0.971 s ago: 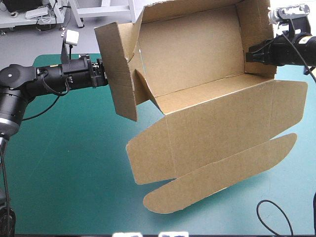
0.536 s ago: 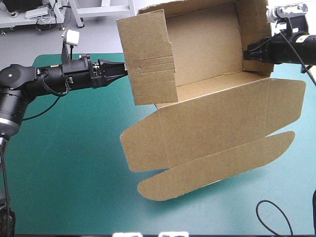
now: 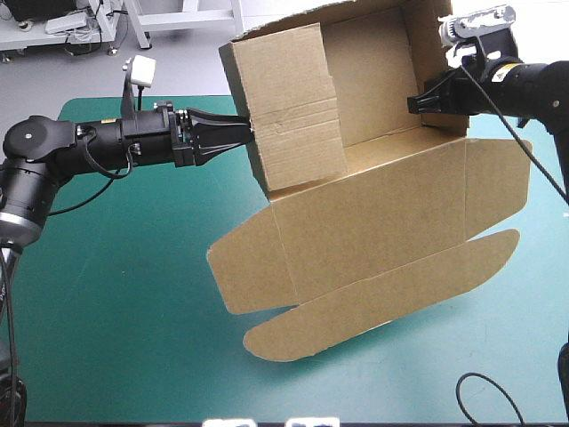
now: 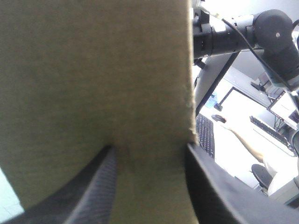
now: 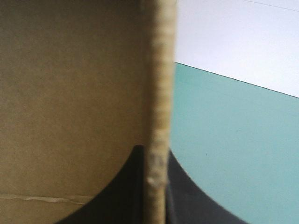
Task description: Fold the box
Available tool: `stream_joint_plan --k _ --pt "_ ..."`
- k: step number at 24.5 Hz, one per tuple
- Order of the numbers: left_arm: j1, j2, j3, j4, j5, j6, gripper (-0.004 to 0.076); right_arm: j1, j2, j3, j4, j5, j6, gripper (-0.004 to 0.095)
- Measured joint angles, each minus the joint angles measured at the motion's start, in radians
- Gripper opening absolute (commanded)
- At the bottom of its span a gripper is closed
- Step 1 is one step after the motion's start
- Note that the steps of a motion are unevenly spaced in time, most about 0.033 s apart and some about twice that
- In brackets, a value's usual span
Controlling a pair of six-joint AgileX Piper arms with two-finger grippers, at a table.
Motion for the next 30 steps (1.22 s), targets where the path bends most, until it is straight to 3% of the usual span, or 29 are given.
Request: stream_joint_plan --k 7,12,18,23,30 --pt "-0.001 0.0 -0.012 -0.023 -0.013 -0.003 0.051 0.022 0.0 0.0 -0.029 -0.025 0.039 -0.0016" --pt "-0.001 -0.001 -0.062 0.143 -0.14 -0.082 0.051 0.097 0.007 0.0 -0.124 -0.07 0.126 -0.0016" --pt "-0.112 -0.001 -0.121 0.599 -0.332 -0.366 0.05 0.162 0.047 0.0 -0.157 -0.093 0.174 -0.0016" --pt "-0.22 -0.001 -0.121 0.914 -0.433 -0.6 0.0428 0.191 0.068 0.0 -0.171 -0.106 0.196 -0.0016" --pt "-0.301 0.002 -0.121 1.313 -0.38 -0.97 0.0398 0.208 0.082 0.003 -0.123 -0.105 0.195 -0.0017"
